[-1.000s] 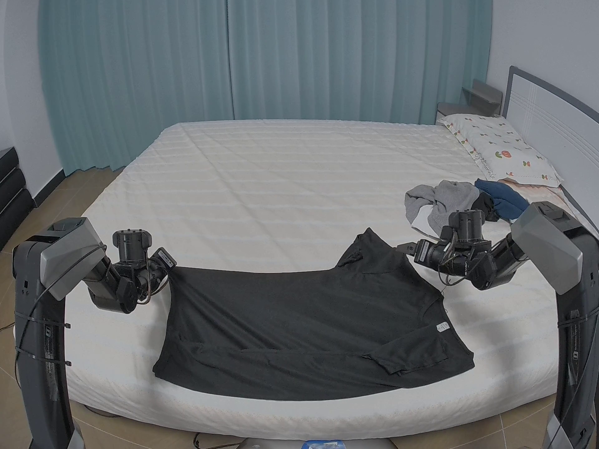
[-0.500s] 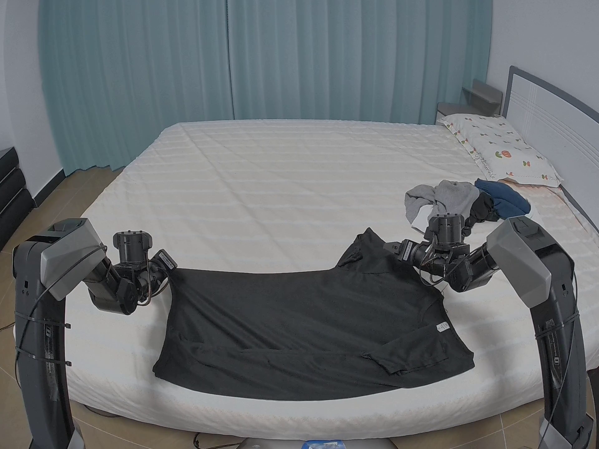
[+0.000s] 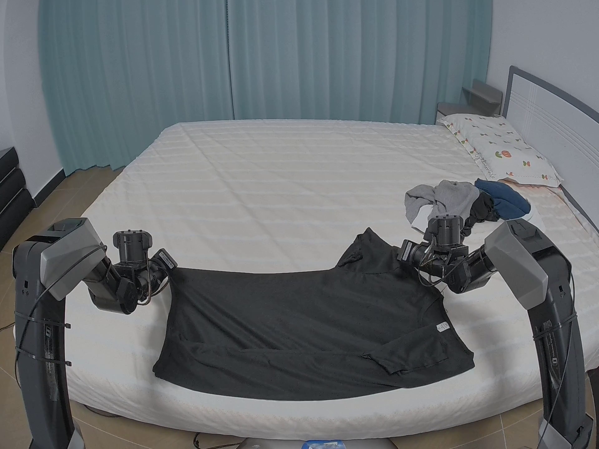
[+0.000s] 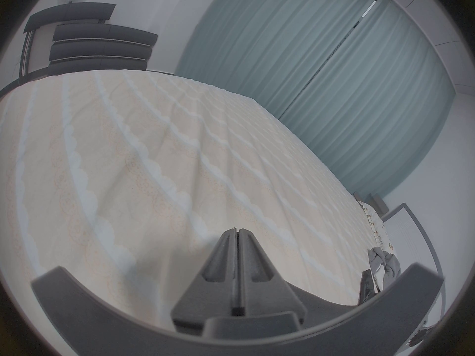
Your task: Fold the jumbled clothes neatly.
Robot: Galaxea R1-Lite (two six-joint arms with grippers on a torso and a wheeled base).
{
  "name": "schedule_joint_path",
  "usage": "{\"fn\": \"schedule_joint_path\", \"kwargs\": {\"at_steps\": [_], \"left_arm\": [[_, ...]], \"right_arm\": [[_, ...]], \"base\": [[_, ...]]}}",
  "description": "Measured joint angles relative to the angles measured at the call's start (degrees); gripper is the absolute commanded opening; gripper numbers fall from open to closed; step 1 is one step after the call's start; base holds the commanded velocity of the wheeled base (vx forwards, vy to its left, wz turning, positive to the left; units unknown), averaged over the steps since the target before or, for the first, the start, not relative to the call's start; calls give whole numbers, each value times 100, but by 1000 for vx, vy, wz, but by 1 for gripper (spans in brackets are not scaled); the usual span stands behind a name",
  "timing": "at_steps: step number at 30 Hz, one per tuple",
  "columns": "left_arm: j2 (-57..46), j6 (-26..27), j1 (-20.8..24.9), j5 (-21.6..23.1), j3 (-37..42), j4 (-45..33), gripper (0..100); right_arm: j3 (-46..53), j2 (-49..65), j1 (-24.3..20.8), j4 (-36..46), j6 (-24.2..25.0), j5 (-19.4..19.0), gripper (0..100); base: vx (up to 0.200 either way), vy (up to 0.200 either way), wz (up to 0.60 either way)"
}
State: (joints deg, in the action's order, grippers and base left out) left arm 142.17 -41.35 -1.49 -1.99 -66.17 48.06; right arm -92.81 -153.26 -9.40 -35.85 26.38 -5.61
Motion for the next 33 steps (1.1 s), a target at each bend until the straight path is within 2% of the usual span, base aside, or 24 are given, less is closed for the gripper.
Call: {"fn": "schedule_joint_path", "kwargs": {"at_steps": [6, 17, 33], "left_arm": [[-68, 76, -9, 0, 24, -22, 0], [-306, 141, -60, 46, 132, -7, 0], [-527, 315, -115, 68, 258, 9, 0]], "right_arm": [[119, 111, 67, -52, 310, 52, 0], [581, 406, 265, -677, 427, 60, 0], [1215, 703, 299, -1418, 752, 162, 0]], "base": [[0, 0, 0], [0, 0, 0], [0, 0, 0]]}}
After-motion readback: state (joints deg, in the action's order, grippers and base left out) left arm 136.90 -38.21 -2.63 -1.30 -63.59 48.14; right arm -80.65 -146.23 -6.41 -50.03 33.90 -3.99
